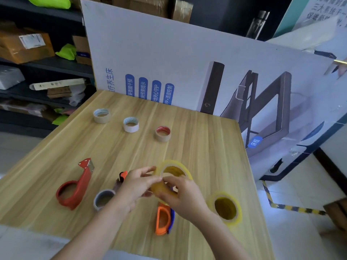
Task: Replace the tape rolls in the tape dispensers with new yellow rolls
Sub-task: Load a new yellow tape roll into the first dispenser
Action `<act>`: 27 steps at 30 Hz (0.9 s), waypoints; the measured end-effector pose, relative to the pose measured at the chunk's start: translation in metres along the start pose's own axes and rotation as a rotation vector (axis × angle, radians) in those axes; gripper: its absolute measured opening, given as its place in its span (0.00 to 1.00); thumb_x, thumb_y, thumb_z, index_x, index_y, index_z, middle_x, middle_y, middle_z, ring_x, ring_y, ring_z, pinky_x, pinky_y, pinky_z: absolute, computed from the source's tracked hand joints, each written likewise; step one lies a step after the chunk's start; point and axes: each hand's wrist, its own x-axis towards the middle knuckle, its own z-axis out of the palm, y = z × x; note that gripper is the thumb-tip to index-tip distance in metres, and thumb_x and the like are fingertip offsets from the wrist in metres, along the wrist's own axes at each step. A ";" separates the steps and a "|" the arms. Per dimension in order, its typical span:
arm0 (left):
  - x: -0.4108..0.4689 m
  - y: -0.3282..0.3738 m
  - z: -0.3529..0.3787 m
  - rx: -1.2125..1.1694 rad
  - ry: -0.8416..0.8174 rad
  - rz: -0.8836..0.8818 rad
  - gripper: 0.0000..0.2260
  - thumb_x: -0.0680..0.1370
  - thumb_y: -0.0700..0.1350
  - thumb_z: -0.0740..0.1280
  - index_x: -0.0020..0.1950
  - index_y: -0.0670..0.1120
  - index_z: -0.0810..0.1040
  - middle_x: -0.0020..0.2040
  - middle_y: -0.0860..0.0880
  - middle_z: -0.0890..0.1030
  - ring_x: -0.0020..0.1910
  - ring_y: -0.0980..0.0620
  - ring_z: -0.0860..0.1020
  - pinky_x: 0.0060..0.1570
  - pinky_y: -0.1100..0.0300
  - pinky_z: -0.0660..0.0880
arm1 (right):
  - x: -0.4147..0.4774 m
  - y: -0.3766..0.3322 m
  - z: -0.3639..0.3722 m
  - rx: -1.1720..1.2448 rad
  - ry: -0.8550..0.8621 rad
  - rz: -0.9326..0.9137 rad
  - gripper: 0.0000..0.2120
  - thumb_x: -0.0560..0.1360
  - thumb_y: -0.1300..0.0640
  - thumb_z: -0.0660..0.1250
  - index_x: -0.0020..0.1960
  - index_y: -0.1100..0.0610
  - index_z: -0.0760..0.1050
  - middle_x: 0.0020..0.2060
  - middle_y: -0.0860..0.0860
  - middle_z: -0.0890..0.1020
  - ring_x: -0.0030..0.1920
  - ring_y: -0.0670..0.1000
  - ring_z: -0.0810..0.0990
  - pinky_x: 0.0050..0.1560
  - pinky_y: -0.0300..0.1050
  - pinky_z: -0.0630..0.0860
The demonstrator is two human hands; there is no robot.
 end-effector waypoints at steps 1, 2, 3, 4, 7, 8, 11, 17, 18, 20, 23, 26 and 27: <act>0.003 -0.006 -0.004 0.024 0.001 -0.011 0.15 0.66 0.45 0.77 0.51 0.54 0.80 0.41 0.51 0.84 0.36 0.53 0.80 0.33 0.59 0.74 | -0.001 0.006 0.004 0.064 0.023 0.054 0.14 0.72 0.44 0.70 0.54 0.50 0.82 0.44 0.44 0.84 0.47 0.43 0.78 0.47 0.38 0.74; 0.005 -0.012 -0.008 0.052 -0.002 -0.026 0.17 0.66 0.46 0.77 0.52 0.54 0.80 0.43 0.50 0.84 0.37 0.53 0.78 0.35 0.59 0.73 | -0.001 0.012 0.008 0.119 0.083 0.123 0.11 0.73 0.45 0.71 0.52 0.49 0.82 0.42 0.44 0.85 0.46 0.41 0.79 0.46 0.37 0.73; 0.007 -0.018 -0.014 0.083 -0.005 -0.047 0.17 0.66 0.45 0.76 0.53 0.54 0.80 0.44 0.49 0.84 0.38 0.53 0.77 0.36 0.59 0.71 | -0.002 0.019 0.013 0.162 0.166 0.198 0.08 0.73 0.46 0.71 0.48 0.49 0.82 0.40 0.43 0.84 0.44 0.41 0.79 0.44 0.37 0.73; 0.009 -0.025 -0.019 0.111 -0.007 -0.074 0.16 0.68 0.44 0.76 0.54 0.53 0.81 0.43 0.50 0.83 0.38 0.53 0.76 0.36 0.60 0.70 | -0.003 0.028 0.018 0.188 0.244 0.283 0.06 0.74 0.47 0.70 0.44 0.49 0.80 0.37 0.44 0.83 0.41 0.42 0.79 0.40 0.38 0.73; 0.015 -0.045 -0.032 0.198 -0.054 -0.163 0.14 0.69 0.40 0.74 0.54 0.51 0.82 0.39 0.49 0.82 0.38 0.53 0.75 0.35 0.61 0.68 | -0.006 0.054 0.039 0.158 0.213 0.547 0.07 0.76 0.49 0.66 0.47 0.52 0.77 0.39 0.44 0.81 0.40 0.46 0.79 0.40 0.45 0.75; 0.016 -0.050 -0.034 0.232 -0.085 -0.187 0.14 0.69 0.40 0.74 0.54 0.52 0.83 0.38 0.50 0.82 0.38 0.53 0.74 0.36 0.61 0.67 | -0.007 0.062 0.047 0.121 0.118 0.617 0.10 0.77 0.48 0.64 0.52 0.53 0.77 0.43 0.45 0.81 0.44 0.48 0.79 0.42 0.45 0.75; 0.018 -0.061 -0.035 0.333 -0.155 -0.239 0.14 0.70 0.40 0.73 0.53 0.54 0.82 0.42 0.51 0.83 0.38 0.53 0.74 0.38 0.60 0.67 | -0.010 0.079 0.069 0.021 -0.126 0.731 0.19 0.78 0.46 0.61 0.65 0.54 0.74 0.55 0.50 0.82 0.54 0.51 0.80 0.44 0.42 0.71; 0.026 -0.066 -0.038 0.448 -0.234 -0.262 0.19 0.72 0.38 0.72 0.61 0.50 0.79 0.48 0.49 0.84 0.42 0.53 0.79 0.42 0.62 0.73 | -0.005 0.091 0.079 -0.152 -0.270 0.715 0.10 0.75 0.56 0.60 0.51 0.55 0.80 0.43 0.52 0.84 0.45 0.56 0.82 0.42 0.47 0.79; 0.028 -0.065 -0.040 0.474 -0.253 -0.258 0.19 0.72 0.37 0.72 0.62 0.49 0.79 0.50 0.47 0.84 0.45 0.52 0.80 0.45 0.61 0.74 | -0.004 0.093 0.079 -0.221 -0.286 0.688 0.12 0.75 0.58 0.60 0.53 0.53 0.80 0.44 0.51 0.84 0.46 0.55 0.82 0.42 0.46 0.79; 0.033 -0.060 -0.040 0.523 -0.276 -0.252 0.19 0.72 0.37 0.72 0.61 0.50 0.79 0.50 0.48 0.84 0.48 0.52 0.80 0.50 0.60 0.75 | -0.002 0.098 0.077 -0.263 -0.289 0.649 0.13 0.76 0.54 0.61 0.57 0.52 0.80 0.48 0.50 0.85 0.49 0.54 0.82 0.43 0.46 0.81; 0.038 -0.057 -0.038 0.566 -0.292 -0.246 0.18 0.73 0.37 0.71 0.60 0.51 0.80 0.47 0.53 0.84 0.49 0.55 0.80 0.54 0.59 0.74 | 0.002 0.100 0.075 -0.219 -0.325 0.654 0.17 0.77 0.44 0.62 0.60 0.50 0.78 0.50 0.48 0.84 0.50 0.52 0.82 0.41 0.45 0.79; 0.041 -0.058 -0.038 0.585 -0.309 -0.251 0.17 0.73 0.37 0.70 0.61 0.50 0.80 0.44 0.54 0.84 0.45 0.56 0.79 0.49 0.61 0.74 | 0.006 0.100 0.076 -0.269 -0.367 0.642 0.11 0.77 0.51 0.62 0.54 0.53 0.80 0.47 0.51 0.84 0.47 0.54 0.83 0.41 0.45 0.79; 0.042 -0.058 -0.039 0.589 -0.309 -0.251 0.17 0.73 0.37 0.70 0.61 0.49 0.80 0.44 0.54 0.84 0.44 0.57 0.79 0.46 0.63 0.74 | 0.008 0.100 0.076 -0.291 -0.363 0.625 0.11 0.77 0.54 0.60 0.53 0.54 0.80 0.46 0.52 0.84 0.45 0.55 0.82 0.38 0.44 0.76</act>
